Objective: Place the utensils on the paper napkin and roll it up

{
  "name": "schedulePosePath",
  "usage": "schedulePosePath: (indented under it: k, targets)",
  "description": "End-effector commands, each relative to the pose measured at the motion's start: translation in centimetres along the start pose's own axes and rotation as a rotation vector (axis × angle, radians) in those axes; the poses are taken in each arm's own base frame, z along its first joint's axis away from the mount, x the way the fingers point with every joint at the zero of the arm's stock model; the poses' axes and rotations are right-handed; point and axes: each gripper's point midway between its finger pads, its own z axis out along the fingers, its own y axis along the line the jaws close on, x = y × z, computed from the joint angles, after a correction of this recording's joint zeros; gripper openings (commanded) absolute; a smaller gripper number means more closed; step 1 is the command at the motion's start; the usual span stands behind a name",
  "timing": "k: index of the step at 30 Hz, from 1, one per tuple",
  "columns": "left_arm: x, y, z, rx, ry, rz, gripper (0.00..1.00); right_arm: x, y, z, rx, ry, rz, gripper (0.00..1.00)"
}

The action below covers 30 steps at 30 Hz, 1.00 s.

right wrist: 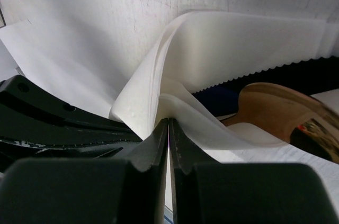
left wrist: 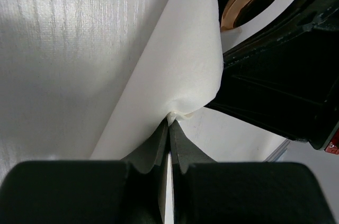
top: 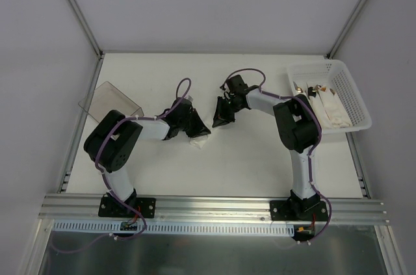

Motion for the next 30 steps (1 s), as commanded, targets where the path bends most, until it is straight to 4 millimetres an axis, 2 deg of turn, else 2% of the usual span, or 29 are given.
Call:
schedulePosePath:
  k: [1, 5, 9, 15, 20, 24, 30]
  targets:
    - [2.0, 4.5, 0.4, -0.182, 0.048, -0.029, 0.00, -1.0, -1.5, -1.5, 0.113, -0.046, -0.063, 0.08]
    - [2.2, 4.8, 0.5, -0.195, 0.060, -0.040, 0.00, -1.4, -1.5, -2.9, 0.108, -0.056, -0.091, 0.10]
    - [1.8, 4.6, 0.5, -0.192, 0.053, -0.033, 0.00, -2.4, -2.4, -4.2, 0.098, -0.075, -0.085, 0.10]
    - [1.5, 4.0, 0.6, -0.175, 0.059, -0.013, 0.00, -3.6, -3.2, -4.0, 0.077, -0.090, -0.066, 0.10]
    - [1.5, 4.0, 0.6, -0.176, 0.065, -0.001, 0.00, -4.3, -2.0, -3.4, -0.008, -0.097, -0.027, 0.09]
    - [1.5, 4.0, 0.5, -0.179, 0.060, 0.002, 0.00, -4.4, -0.8, -3.9, -0.066, -0.105, -0.026, 0.10]
    - [1.5, 4.1, 0.6, -0.182, 0.062, 0.002, 0.00, -3.4, 0.4, -4.1, -0.106, -0.093, -0.037, 0.10]
